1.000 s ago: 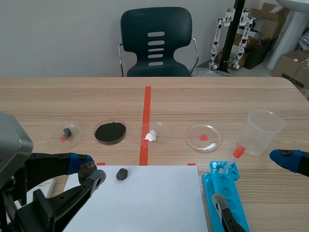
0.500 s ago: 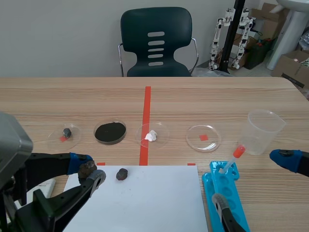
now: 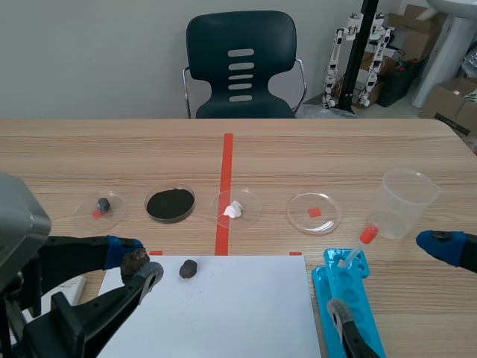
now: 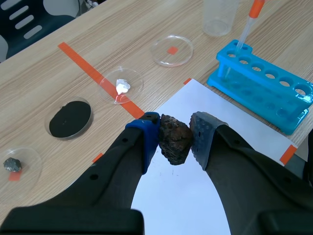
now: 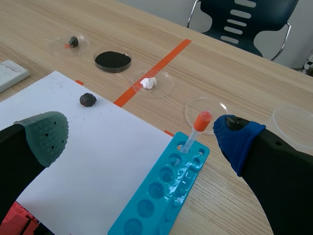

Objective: Lower the mineral onto the iron filings and hold still

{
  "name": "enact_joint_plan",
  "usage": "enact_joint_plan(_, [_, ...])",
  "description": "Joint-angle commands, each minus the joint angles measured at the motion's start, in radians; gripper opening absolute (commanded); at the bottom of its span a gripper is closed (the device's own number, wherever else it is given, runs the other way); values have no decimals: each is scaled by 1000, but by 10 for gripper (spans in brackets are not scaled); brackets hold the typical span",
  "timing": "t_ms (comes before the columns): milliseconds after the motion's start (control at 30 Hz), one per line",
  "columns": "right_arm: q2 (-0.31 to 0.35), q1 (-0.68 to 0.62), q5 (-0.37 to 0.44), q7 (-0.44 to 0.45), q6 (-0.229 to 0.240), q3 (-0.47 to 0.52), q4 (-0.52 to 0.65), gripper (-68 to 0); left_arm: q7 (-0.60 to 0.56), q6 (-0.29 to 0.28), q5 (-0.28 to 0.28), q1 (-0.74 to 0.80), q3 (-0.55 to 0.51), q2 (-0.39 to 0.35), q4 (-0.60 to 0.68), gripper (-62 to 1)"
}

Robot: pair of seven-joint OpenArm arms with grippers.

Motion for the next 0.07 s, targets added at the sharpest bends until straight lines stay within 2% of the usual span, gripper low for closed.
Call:
enact_joint_plan(0, [5,0,8,14,-3,6,11,-52,-19,2,-6,-1,-2,7,13,-511])
enact_joint_plan(33, [5,0,8,14,-3,6,11,-52,-19,2,-6,-1,-2,7,13,-511])
